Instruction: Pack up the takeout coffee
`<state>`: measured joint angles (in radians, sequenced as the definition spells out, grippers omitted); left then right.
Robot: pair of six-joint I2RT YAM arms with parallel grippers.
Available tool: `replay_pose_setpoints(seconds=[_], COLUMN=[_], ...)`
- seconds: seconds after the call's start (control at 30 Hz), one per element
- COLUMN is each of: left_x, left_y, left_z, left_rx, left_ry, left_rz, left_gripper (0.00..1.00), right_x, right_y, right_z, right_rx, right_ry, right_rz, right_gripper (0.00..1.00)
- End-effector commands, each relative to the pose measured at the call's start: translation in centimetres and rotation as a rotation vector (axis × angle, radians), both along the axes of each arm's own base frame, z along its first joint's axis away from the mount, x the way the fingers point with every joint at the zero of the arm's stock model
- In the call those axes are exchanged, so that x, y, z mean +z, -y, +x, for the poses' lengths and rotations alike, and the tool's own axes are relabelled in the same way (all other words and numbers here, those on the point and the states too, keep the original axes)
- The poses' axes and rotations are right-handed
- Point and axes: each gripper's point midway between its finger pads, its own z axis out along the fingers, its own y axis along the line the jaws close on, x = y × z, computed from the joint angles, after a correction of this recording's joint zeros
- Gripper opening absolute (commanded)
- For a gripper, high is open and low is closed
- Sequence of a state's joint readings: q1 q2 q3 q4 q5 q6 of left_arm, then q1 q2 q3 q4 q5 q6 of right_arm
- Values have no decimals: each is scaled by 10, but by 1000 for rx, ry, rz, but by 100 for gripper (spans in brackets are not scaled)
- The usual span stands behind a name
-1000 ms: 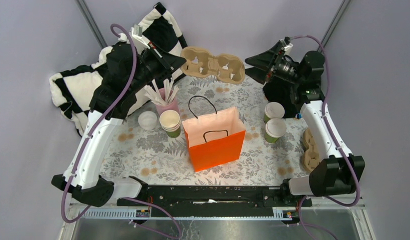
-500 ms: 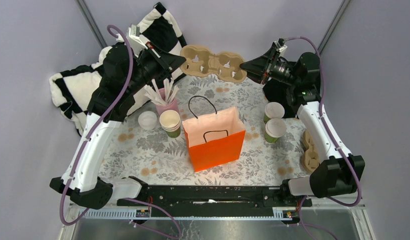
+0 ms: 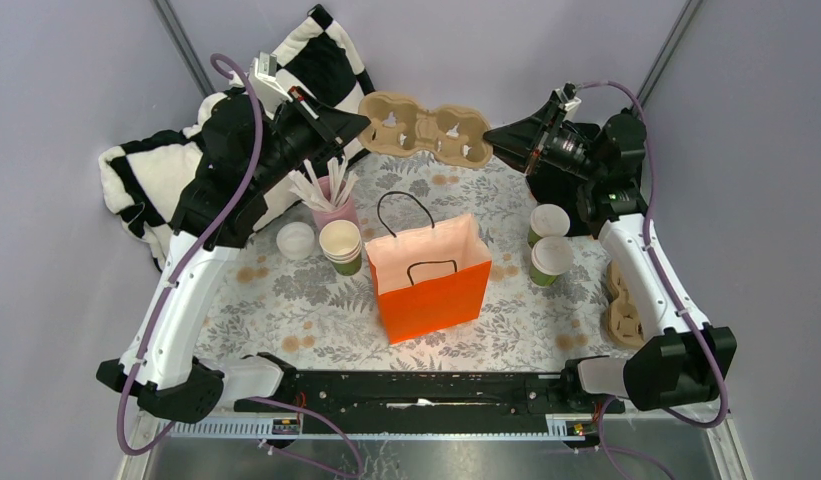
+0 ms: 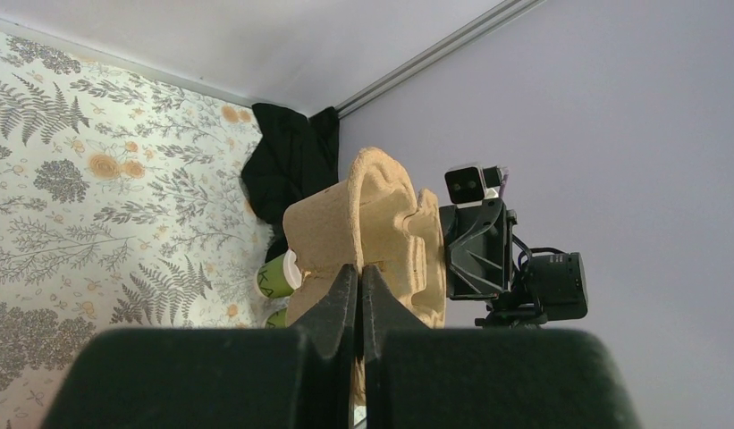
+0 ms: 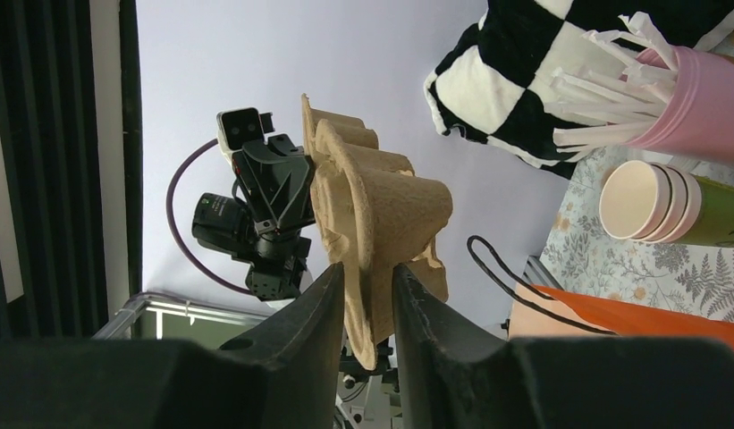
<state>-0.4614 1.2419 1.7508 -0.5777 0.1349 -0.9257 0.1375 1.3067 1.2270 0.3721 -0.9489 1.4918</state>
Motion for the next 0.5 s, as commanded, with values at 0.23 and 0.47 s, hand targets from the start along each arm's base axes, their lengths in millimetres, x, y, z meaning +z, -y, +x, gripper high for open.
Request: replay_pose_setpoints(seconds=[0.23,0.47], left_x=[18,8], left_y=[-4,-8], left_z=[-8,-14], left_rx=[-6,-16], left_ry=[63,63], left_rz=[-31,41], left_gripper=[0,16], right_x=[20,21], right_y=[1,2], right_z=[-12,-11], right_rx=[-16,-43], right_ry=[67,97], right_rz=[36,-36], right_gripper=[20,0])
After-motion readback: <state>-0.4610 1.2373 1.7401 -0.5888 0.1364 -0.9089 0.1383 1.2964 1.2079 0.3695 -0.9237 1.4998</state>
